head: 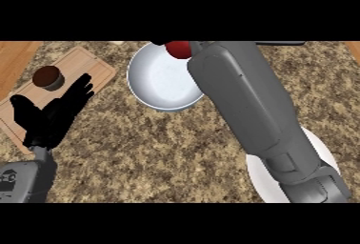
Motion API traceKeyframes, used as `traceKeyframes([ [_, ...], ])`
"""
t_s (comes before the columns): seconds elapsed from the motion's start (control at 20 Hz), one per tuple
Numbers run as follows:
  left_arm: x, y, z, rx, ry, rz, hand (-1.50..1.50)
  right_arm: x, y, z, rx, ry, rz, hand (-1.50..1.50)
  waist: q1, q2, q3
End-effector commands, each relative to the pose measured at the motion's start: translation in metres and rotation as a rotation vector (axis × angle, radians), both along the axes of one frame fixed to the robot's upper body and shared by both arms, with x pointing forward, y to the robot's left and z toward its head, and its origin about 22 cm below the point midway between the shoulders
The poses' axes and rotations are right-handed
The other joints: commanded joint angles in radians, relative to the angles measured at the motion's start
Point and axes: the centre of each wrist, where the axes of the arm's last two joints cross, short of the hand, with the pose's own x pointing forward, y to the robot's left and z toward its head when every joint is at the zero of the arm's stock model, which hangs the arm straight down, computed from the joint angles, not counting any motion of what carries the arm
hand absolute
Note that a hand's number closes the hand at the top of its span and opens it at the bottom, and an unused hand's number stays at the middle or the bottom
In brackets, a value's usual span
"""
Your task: Pick the tomato from the plate and place it in the bowl
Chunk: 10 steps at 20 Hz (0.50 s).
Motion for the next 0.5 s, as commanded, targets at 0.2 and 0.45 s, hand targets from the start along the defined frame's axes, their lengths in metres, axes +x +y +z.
traceKeyframes([
  [0.2, 0.013, -0.013, 0.006, 0.016, -0.003, -0.040, 0.00, 0.041, -0.006, -0.051, 0.089, 0.084, 0.034, 1.50, 0.030, 0.012, 0.000],
  [0.45, 0.015, -0.022, 0.017, -0.003, -0.016, -0.047, 0.00, 0.052, -0.013, -0.082, 0.077, 0.125, 0.042, 1.50, 0.060, 0.021, 0.000],
])
